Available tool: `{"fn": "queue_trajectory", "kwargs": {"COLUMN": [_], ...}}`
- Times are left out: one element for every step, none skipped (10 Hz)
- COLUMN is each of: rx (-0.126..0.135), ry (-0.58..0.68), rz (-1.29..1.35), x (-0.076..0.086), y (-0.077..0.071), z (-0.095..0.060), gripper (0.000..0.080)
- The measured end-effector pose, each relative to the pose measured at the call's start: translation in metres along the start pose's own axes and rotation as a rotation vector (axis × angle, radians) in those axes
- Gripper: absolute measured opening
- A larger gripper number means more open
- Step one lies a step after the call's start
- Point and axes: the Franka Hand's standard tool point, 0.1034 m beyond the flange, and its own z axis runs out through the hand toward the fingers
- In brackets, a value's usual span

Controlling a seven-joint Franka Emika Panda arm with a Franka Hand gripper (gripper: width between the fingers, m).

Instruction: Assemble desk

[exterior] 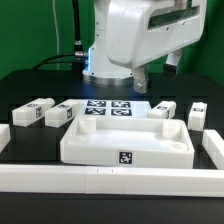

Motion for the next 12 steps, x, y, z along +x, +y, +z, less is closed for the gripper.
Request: {"fn": "queue_trajectory", "kwargs": {"rx": [-0.001, -0.001, -0.001, 0.000, -0.002, -0.057, -0.112, -0.119, -0.114, -0.104, -0.108, -0.107], "ry": [0.001, 0.001, 0.001, 0.000, 0.002, 0.050, 0.089, 0.088, 0.080, 0.073, 0.076, 0.075], "rz": [-0.001, -0.001, -0.001, -0.001, -0.003, -0.093, -0.208, -0.282, -0.346, -0.364, -0.357, -0.358], "x": [0.000, 0.000, 0.000, 0.000, 0.000, 0.000, -0.014, -0.027, -0.033, -0.039, -0.037, -0.037], "y": [0.000, 0.000, 0.000, 0.000, 0.000, 0.001, -0.007, -0.019, -0.026, -0.028, -0.026, -0.026], "z": [0.000, 0.000, 0.000, 0.000, 0.001, -0.001, 0.005, 0.014, 0.023, 0.028, 0.026, 0.027], "gripper": [0.0649, 0.0649, 0.0649, 0.0649, 0.0649, 0.0649, 0.0649, 0.0649, 0.0649, 0.0649, 0.0649, 0.0649]}}
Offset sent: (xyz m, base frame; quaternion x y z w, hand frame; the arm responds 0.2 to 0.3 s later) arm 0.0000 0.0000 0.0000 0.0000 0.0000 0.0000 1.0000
